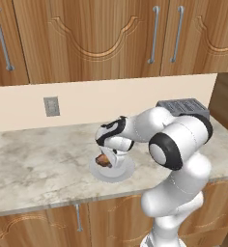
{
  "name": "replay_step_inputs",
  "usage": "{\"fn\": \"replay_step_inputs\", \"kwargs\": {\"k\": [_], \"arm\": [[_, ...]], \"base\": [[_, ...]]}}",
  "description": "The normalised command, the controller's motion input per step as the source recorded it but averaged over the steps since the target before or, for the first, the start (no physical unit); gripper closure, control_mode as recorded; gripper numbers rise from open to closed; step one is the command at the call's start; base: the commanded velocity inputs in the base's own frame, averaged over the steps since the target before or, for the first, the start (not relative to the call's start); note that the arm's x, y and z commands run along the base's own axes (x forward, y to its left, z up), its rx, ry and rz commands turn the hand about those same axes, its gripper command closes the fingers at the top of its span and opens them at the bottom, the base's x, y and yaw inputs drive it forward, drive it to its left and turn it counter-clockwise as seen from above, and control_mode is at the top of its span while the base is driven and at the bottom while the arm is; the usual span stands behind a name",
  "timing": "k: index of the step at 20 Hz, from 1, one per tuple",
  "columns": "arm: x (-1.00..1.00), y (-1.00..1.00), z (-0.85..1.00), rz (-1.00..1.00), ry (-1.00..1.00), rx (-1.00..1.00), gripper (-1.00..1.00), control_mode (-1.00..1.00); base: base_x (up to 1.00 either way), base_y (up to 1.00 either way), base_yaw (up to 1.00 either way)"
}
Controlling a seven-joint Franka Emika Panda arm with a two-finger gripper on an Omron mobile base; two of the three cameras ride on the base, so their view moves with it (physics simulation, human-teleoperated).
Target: Place the chicken drumstick on the counter behind the older chicken drumstick on the same shelf of the fridge to maintain FIFO order. Close the fridge door when finished.
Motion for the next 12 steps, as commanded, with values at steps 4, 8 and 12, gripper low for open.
{"fn": "replay_step_inputs", "kwargs": {"k": [4, 8, 12], "arm": [[-0.26, 0.0, 0.0, 0.0, -0.07, 0.0, 1.0, -1.0], [-0.69, -0.08, 0.61, 0.0, -0.14, 0.0, 1.0, -1.0], [-0.84, -0.3, 0.82, -0.01, -0.07, 0.02, 1.0, -1.0]], "base": [[0.0, 0.0, 0.0], [0.0, 0.0, 0.0], [0.0, 0.0, 0.0]]}}
